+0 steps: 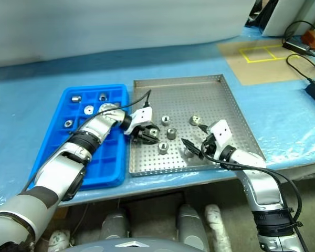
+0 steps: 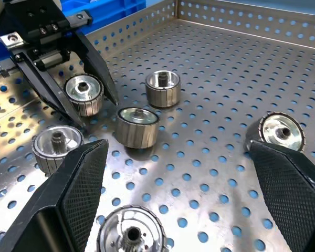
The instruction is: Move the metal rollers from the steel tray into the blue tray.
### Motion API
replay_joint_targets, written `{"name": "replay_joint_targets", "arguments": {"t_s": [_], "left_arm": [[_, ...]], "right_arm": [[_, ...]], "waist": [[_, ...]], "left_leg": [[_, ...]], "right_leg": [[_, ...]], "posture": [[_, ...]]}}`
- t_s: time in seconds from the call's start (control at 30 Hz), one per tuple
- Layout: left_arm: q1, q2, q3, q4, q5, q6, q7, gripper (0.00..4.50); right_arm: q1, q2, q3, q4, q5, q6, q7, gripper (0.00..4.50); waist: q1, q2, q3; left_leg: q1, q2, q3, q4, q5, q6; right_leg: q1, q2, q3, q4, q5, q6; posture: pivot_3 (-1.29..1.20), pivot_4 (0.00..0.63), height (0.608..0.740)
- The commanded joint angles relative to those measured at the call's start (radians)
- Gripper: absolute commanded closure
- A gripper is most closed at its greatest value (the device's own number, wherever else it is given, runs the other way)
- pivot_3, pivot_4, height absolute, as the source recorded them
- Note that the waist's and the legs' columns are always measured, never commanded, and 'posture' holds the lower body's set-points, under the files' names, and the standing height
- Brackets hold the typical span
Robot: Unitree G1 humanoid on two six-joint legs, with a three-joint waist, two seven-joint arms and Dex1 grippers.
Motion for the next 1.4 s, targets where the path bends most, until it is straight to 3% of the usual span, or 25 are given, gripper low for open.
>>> {"name": "replay_joint_targets", "arguments": {"t_s": [0.03,0.37,0.47,0.77,1.1,1.4], "left_arm": [[0.050,0.093,0.086,-0.206,-0.089,0.083,-0.039,2.78],[0.317,0.244,0.250,-0.835,-0.298,0.422,0.068,2.78],[0.389,0.285,0.300,-0.936,-0.325,0.496,0.128,2.78],[0.621,0.478,0.551,-0.905,-0.298,0.486,0.321,2.78],[0.746,0.420,0.639,-0.844,-0.276,0.500,0.590,2.78],[0.862,0.442,0.627,-0.942,-0.325,0.546,0.555,2.78]], "right_arm": [[-0.031,0.001,0.000,-0.003,0.015,-0.024,0.028,0.00],[-0.204,0.015,0.086,0.031,0.041,0.005,0.148,0.00],[-0.272,0.030,0.118,0.068,0.037,0.006,0.176,0.00],[-0.449,0.129,0.215,0.186,0.034,0.003,0.262,0.00],[-0.524,0.168,0.236,0.298,0.007,-0.042,0.321,0.00],[-0.516,0.159,0.228,0.348,-0.025,-0.081,0.348,0.00]], "waist": [[-0.009,0.000,0.000],[0.024,0.001,0.001],[0.033,0.001,0.002],[0.047,0.001,0.002],[0.109,0.000,0.002],[0.105,-0.001,0.002]], "left_leg": [[0.000,0.000,0.000,0.000,0.000,0.000],[0.002,-0.001,0.006,0.001,-0.003,0.003],[0.002,-0.001,0.006,0.001,-0.002,0.002],[0.004,0.001,0.006,0.000,-0.001,0.000],[0.001,0.000,0.004,0.001,0.000,-0.001],[0.001,0.001,0.003,0.002,0.000,-0.001]], "right_leg": [[0.000,0.000,0.000,0.000,0.000,0.000],[0.000,-0.002,0.003,0.000,0.000,-0.001],[0.000,-0.002,0.003,0.002,0.000,-0.001],[-0.002,0.000,0.003,0.005,0.000,-0.001],[-0.002,-0.002,0.000,0.006,0.000,-0.001],[-0.002,-0.002,-0.001,0.006,0.000,-0.001]], "posture": [[-0.22,0.150,0.740],[-0.11,0.150,0.740],[-0.07,0.150,0.740],[0.08,0.150,0.740],[0.17,0.150,0.740],[0.17,0.150,0.740]]}}
